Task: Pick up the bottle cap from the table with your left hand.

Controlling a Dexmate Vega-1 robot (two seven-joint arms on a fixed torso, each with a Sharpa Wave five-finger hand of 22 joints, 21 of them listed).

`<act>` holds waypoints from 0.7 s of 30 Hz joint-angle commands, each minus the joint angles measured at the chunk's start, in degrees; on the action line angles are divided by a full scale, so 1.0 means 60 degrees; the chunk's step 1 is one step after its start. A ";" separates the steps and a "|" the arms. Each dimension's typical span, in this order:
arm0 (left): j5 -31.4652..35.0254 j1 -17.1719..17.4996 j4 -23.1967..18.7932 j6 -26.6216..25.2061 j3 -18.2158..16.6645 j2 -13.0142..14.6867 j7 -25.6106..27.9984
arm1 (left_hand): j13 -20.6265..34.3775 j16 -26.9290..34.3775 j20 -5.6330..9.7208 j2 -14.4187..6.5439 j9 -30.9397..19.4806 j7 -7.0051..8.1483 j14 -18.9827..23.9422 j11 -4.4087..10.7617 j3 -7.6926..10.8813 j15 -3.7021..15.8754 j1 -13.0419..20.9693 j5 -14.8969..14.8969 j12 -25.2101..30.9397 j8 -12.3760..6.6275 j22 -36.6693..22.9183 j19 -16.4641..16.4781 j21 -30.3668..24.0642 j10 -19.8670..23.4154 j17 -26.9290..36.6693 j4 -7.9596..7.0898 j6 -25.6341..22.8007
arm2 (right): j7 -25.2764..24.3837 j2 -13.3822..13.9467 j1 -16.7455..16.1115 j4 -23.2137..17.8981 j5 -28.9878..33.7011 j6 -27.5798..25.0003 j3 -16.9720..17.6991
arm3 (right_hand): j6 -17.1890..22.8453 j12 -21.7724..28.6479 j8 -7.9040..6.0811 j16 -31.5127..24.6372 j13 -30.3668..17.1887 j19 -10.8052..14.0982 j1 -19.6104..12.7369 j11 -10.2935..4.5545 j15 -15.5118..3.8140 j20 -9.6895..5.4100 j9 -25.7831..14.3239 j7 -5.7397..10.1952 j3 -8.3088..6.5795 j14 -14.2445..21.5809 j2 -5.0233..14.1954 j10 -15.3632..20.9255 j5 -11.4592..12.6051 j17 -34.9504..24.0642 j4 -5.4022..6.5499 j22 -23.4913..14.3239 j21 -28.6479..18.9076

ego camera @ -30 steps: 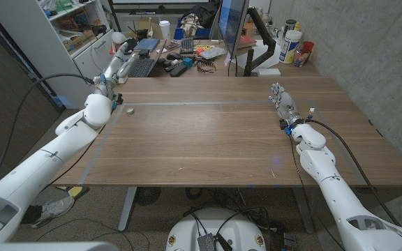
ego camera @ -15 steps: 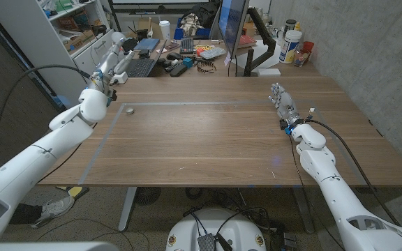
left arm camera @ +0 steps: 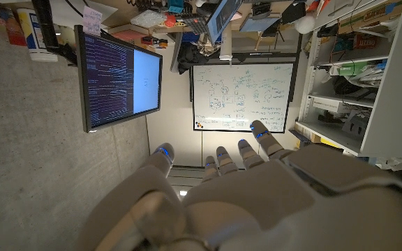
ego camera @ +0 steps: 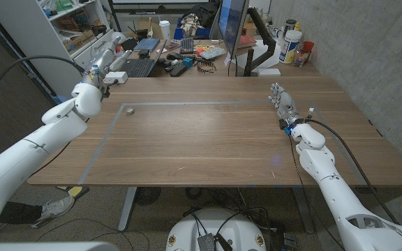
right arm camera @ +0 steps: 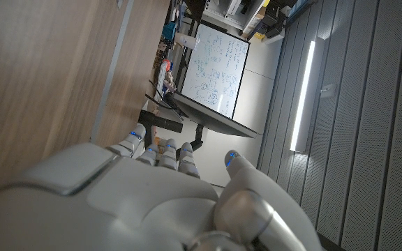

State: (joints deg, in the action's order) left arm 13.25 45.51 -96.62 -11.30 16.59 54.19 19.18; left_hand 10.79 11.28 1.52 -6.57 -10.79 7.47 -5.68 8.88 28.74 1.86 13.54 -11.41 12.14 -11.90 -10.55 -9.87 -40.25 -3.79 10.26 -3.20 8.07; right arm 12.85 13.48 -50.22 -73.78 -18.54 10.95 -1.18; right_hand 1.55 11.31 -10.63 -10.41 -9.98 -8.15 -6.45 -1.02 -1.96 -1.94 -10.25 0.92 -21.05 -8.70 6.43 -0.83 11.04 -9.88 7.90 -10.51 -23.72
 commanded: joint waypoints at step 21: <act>0.1195 -0.1055 -0.0084 -0.1498 0.0591 0.0912 -0.2080 | 0.0096 0.0263 -0.0557 0.0183 -0.0036 0.0059 0.1081 -0.0070 -0.0025 0.0651 0.0347 -0.0003 0.0211 -0.0192 -0.0028 -0.0103 0.0038 0.0909 0.0100 0.0102 -0.0713 | -0.0122 -0.0100 0.0094 0.0124 0.0077 0.0043 -0.0113 | 0.0069 0.0047 -0.0057 -0.0040 -0.0048 0.0053 -0.0048 -0.0001 -0.0185 -0.0971 -0.0058 -0.0036 0.0009 -0.0089 0.0572 -0.0005 0.0066 -0.0022 -0.0021 -0.0030 0.0046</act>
State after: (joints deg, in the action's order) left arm 18.18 41.74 -96.71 -16.41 18.70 57.87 13.19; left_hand 11.09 12.74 -1.37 -5.51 -10.79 7.58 0.63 8.29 28.67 2.08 15.05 -11.41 12.98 -13.02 -10.54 -9.86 -40.25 1.51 10.55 -2.82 4.07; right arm 12.30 13.10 -49.83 -73.41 -18.10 11.14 -1.65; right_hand 1.55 11.31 -10.64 -10.41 -9.99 -7.93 -6.45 -1.02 -1.96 -2.16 -10.51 0.92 -21.05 -8.70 6.43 -0.83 11.04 -9.88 7.90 -10.51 -23.50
